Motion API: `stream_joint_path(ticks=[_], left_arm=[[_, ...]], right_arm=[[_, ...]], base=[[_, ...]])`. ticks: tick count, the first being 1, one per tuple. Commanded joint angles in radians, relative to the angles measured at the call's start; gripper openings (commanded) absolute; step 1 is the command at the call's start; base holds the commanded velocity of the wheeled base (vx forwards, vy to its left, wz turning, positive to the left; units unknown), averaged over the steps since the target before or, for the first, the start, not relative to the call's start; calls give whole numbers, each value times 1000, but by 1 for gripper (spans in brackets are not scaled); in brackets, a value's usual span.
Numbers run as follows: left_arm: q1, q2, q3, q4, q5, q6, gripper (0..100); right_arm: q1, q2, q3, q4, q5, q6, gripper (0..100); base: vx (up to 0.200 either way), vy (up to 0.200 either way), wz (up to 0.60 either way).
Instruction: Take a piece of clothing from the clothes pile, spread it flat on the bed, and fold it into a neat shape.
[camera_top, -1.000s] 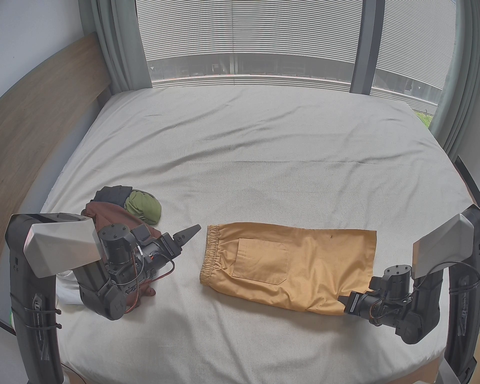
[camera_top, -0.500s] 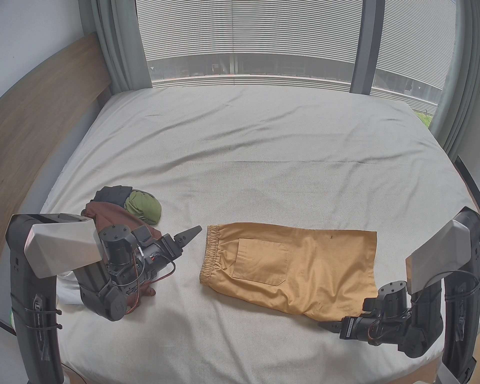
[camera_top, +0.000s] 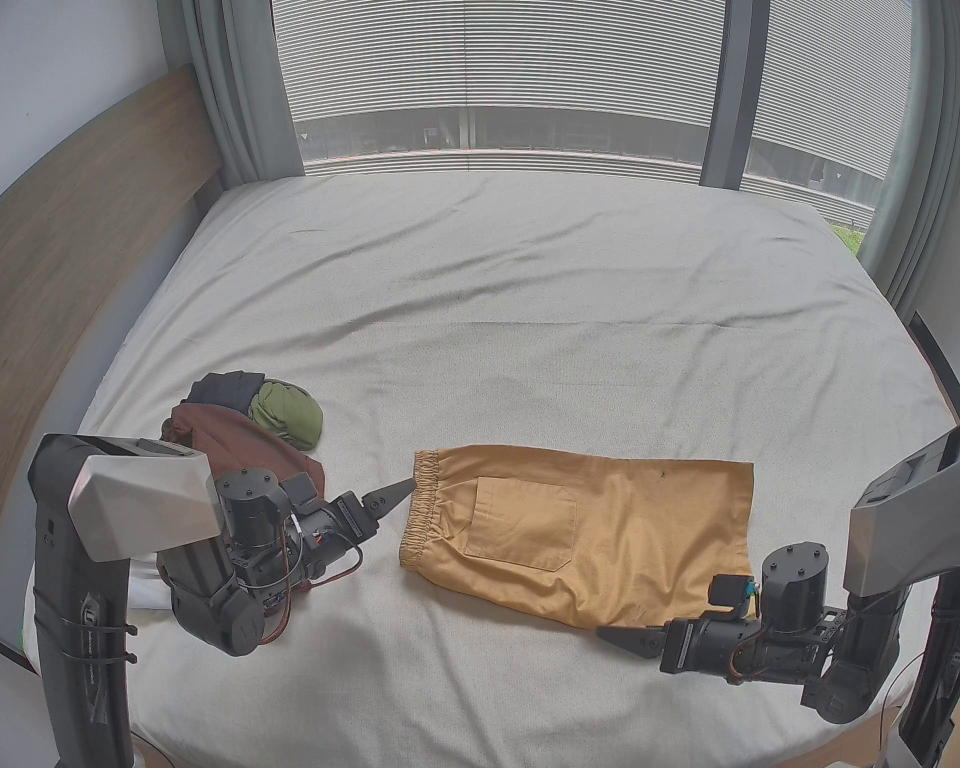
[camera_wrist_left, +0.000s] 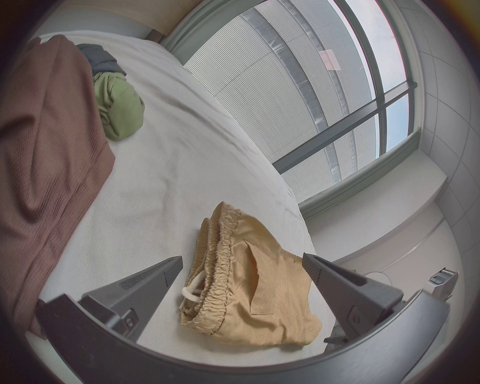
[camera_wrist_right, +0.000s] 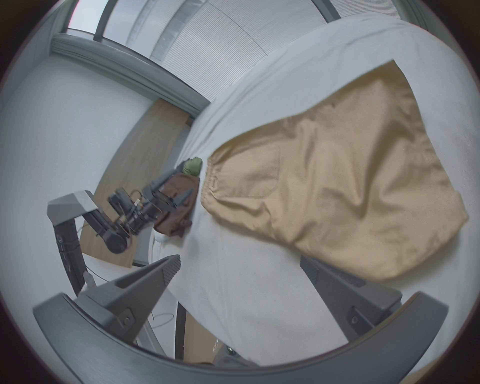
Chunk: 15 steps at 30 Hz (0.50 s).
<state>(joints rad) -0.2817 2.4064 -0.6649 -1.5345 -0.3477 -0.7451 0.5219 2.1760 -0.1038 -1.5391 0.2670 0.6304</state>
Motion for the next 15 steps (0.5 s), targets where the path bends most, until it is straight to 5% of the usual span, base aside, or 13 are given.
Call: stream_joint_path(ticks=[1, 15], left_arm=[[-5, 40, 2, 2, -1, 0, 100], [-39, 131, -19, 47, 29, 0, 100]], right_arm=[[-2, -42, -54, -1, 0, 2, 100], [-39, -44, -135, -3, 0, 15, 100]], base=[[0, 0, 0], [0, 0, 0]])
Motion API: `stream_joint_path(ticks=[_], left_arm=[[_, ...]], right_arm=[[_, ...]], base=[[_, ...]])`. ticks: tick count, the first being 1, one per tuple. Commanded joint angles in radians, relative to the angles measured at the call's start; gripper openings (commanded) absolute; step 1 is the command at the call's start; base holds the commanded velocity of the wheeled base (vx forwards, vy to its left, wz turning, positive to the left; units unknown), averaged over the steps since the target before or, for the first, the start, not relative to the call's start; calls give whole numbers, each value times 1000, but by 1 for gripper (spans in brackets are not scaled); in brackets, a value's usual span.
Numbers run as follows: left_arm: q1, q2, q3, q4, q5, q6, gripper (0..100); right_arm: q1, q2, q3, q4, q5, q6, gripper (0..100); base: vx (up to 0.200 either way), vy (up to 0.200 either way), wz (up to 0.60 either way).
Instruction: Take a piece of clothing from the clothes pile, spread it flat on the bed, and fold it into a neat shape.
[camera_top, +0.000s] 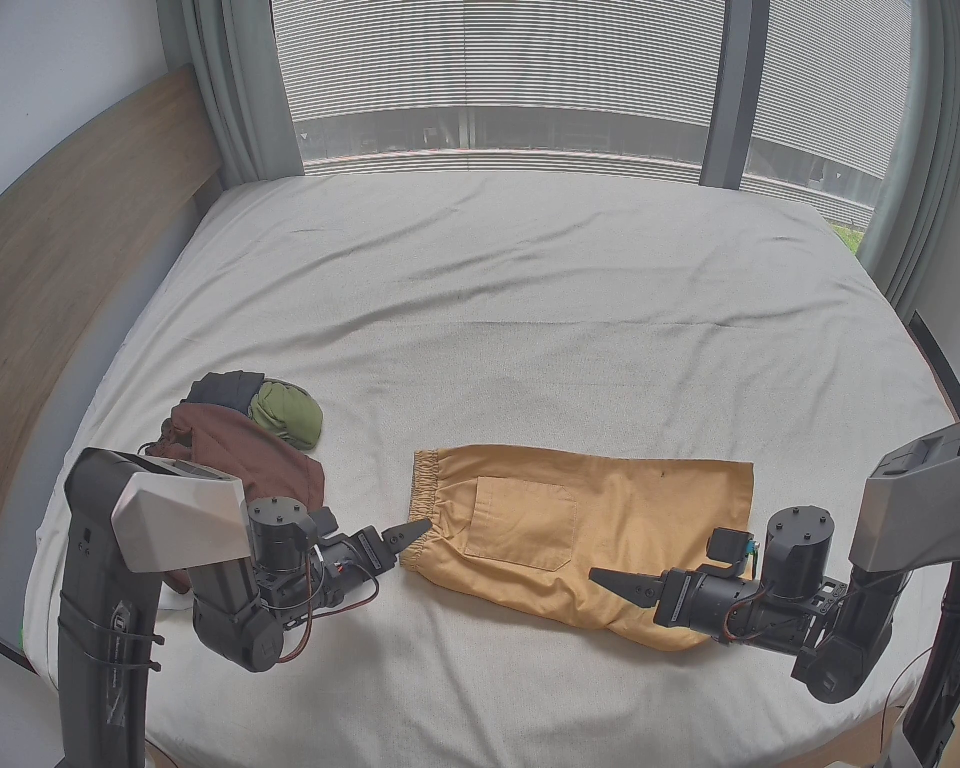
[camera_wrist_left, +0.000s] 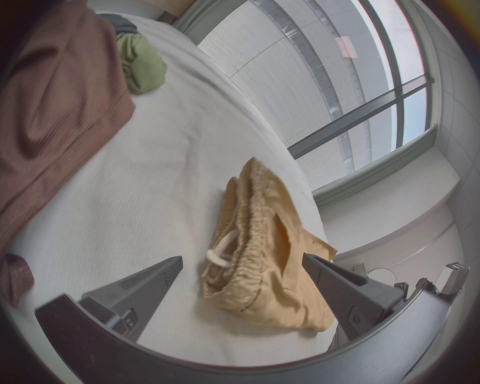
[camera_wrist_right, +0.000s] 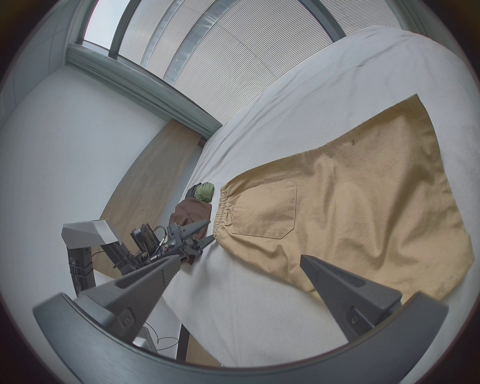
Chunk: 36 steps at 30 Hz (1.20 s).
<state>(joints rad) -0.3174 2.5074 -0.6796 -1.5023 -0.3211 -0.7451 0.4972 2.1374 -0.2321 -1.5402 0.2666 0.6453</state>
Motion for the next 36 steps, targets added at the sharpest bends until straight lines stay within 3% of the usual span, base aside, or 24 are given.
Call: stream_joint_path(ticks=[1, 36], left_arm=[[-3, 28, -6, 31, 2, 0, 100], [-72, 37, -255, 243, 0, -53, 100]], right_arm=[[-20, -7, -7, -1, 0, 0, 100], [-55, -56, -23, 0, 0, 7, 100]], base=[[0, 0, 0], [0, 0, 0]])
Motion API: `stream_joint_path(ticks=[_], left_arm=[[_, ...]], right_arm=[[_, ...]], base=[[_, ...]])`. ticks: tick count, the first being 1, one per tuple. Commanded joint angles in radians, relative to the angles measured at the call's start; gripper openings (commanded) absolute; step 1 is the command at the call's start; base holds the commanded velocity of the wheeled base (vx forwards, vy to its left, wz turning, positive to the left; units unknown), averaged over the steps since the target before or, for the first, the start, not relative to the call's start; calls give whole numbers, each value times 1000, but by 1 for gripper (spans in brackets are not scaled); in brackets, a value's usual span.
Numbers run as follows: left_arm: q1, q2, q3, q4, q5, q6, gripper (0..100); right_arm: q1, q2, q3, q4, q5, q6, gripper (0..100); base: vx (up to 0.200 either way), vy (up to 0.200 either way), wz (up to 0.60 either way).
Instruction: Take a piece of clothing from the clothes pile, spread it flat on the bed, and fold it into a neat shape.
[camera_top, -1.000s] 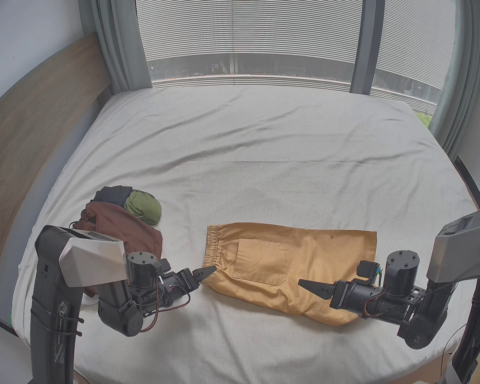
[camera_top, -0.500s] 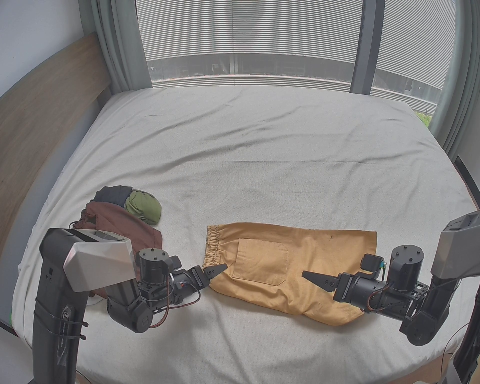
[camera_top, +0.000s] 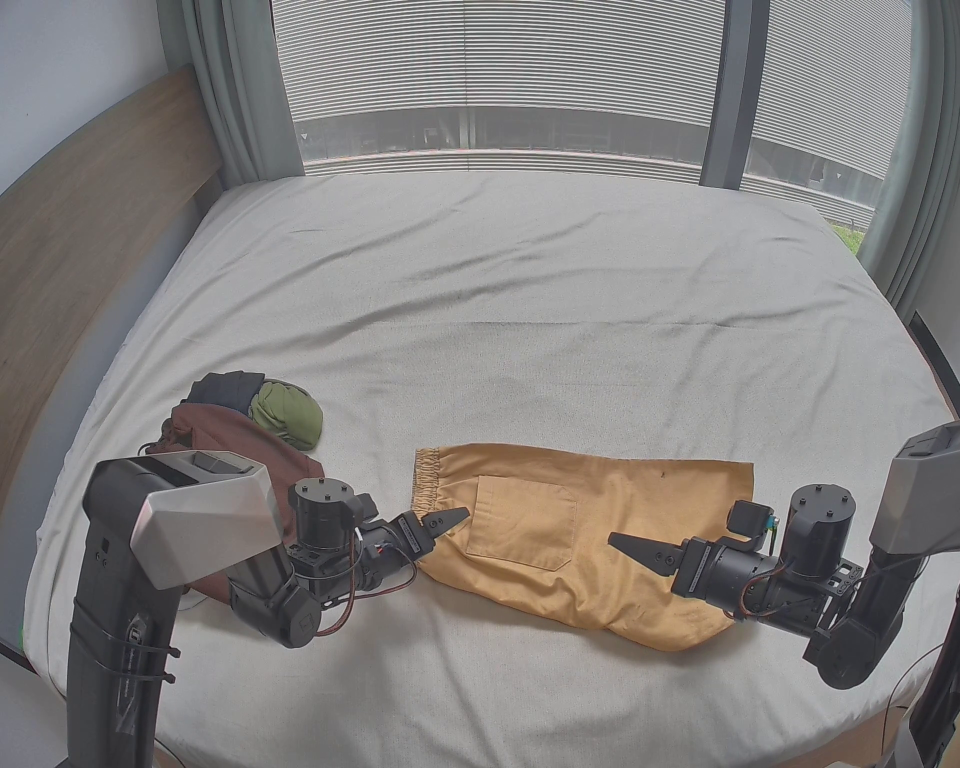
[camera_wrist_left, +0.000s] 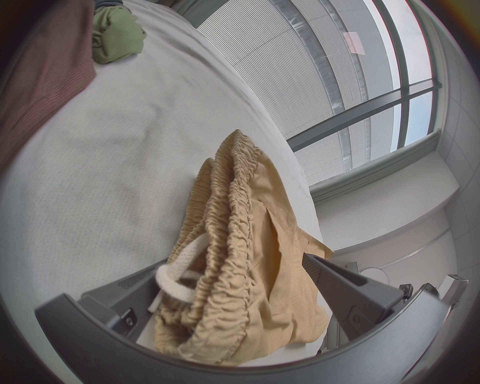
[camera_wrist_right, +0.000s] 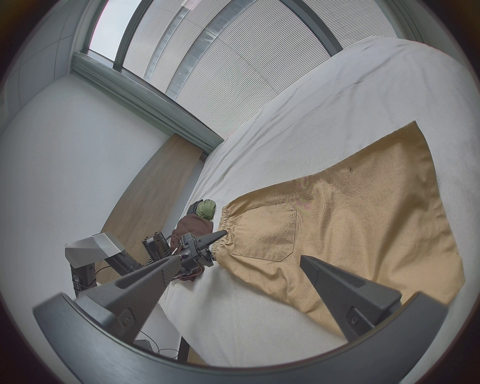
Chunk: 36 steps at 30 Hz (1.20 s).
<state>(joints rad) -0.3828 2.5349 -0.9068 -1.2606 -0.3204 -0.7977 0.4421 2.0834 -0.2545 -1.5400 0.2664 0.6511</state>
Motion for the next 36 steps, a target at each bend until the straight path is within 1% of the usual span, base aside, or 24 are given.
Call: stream_joint_path(ticks=[1, 11, 12, 15, 17, 20, 23, 27, 32, 36], left_arm=[[-7, 13, -30, 1, 0, 0, 100], [-7, 13, -46, 23, -2, -2, 100], [-7, 13, -46, 23, -2, -2, 0], [-7, 13, -52, 27, -2, -8, 0], [-7, 12, -52, 23, -2, -31, 0], [-5, 8, -44, 9, 0, -57, 0], [1, 5, -23, -23, 11, -61, 0], [16, -13, 29, -89, 12, -58, 0], [44, -68, 117, -114, 12, -55, 0], [73, -96, 212, -189, 14, -46, 0]], right_arm=[[0, -3, 0, 0, 1, 1, 100], [1, -2, 1, 0, 1, 1, 100], [1, -2, 1, 0, 1, 1, 100], [1, -2, 1, 0, 1, 1, 100], [0, 0, 1, 0, -1, 1, 100], [0, 1, 1, -2, 1, 1, 100], [0, 6, 3, 0, 1, 1, 100], [-6, 10, 1, 0, -1, 1, 100], [-20, 26, 0, 0, 1, 1, 100], [-25, 33, 0, 0, 1, 1, 100]], base=[[0, 0, 0], [0, 0, 0], [0, 0, 0], [0, 0, 0], [0, 0, 0], [0, 0, 0], [0, 0, 0], [0, 0, 0], [0, 0, 0], [0, 0, 0]])
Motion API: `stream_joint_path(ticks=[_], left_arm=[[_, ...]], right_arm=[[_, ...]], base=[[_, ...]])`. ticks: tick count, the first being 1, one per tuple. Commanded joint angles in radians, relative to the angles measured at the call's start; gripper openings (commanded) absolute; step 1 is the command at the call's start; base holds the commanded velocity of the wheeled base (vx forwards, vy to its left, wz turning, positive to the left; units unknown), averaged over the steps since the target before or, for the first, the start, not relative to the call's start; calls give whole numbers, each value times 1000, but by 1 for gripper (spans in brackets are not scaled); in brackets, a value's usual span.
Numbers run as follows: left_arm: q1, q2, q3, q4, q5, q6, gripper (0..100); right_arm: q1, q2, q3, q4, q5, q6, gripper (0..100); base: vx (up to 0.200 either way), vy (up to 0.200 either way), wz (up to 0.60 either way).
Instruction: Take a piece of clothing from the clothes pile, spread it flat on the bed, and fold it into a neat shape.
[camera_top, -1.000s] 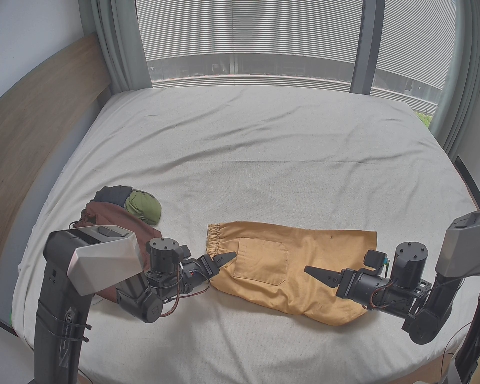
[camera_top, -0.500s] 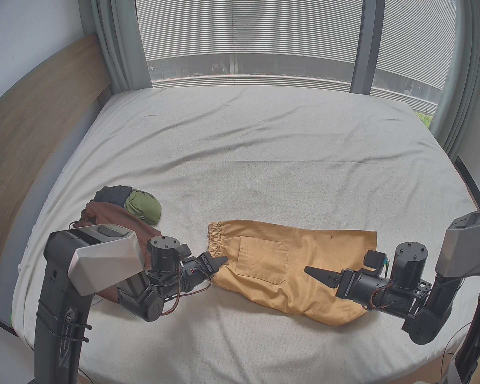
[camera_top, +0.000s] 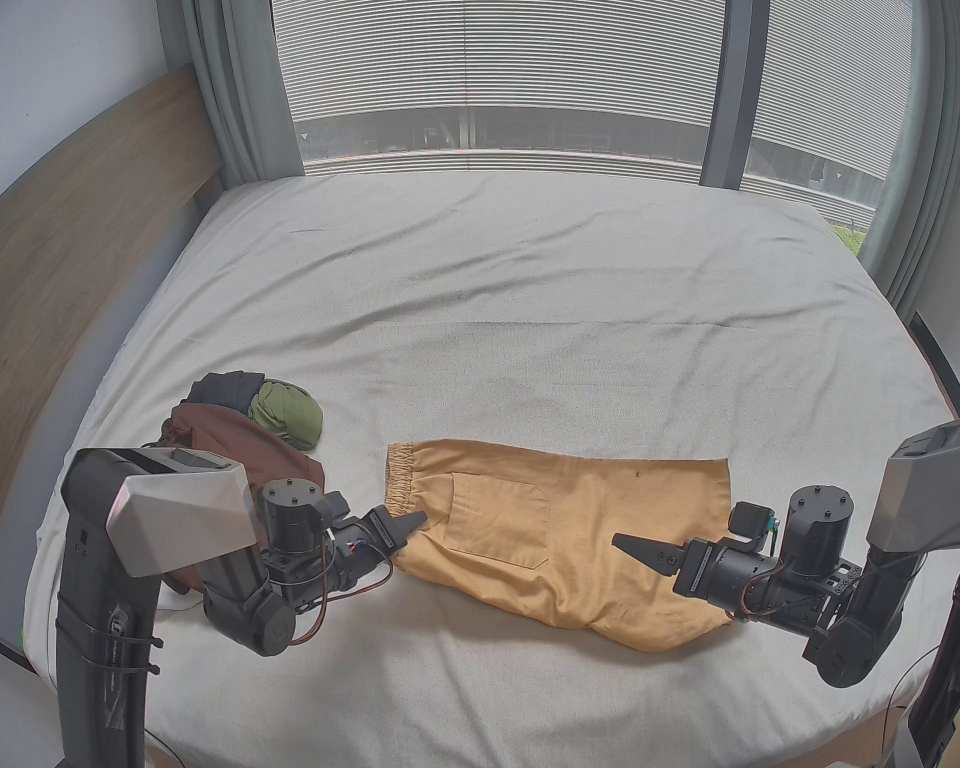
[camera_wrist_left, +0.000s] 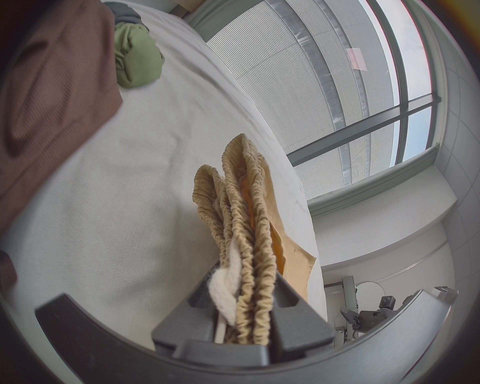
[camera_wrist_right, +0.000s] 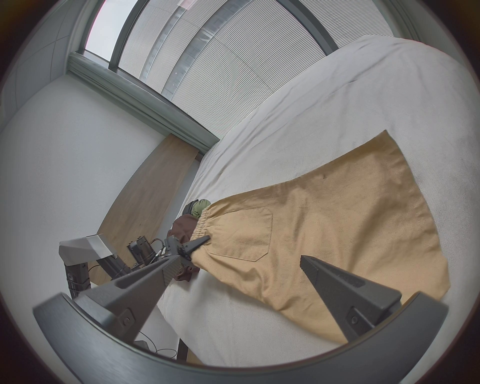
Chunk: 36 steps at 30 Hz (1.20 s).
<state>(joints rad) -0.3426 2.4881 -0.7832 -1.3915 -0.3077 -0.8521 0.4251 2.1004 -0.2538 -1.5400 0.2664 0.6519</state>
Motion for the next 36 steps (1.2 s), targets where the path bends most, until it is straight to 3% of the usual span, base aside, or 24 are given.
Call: stream_joint_path(ticks=[1, 10, 19, 36], left_arm=[[42, -51, 111, -81, -1, 13, 0], [134, -66, 242, -153, -4, 100, 0], [180, -121, 297, -155, -31, 107, 0], [34, -190, 279, -156, -27, 108, 0]], right_arm=[[-6, 21, -1, -2, 1, 0, 100], [0, 33, -1, -2, 1, 2, 100], [1, 39, 1, -2, 2, 3, 100], [-9, 46, 1, -2, 4, 3, 100]], base=[[0, 0, 0], [0, 0, 0], [0, 0, 0], [0, 0, 0]])
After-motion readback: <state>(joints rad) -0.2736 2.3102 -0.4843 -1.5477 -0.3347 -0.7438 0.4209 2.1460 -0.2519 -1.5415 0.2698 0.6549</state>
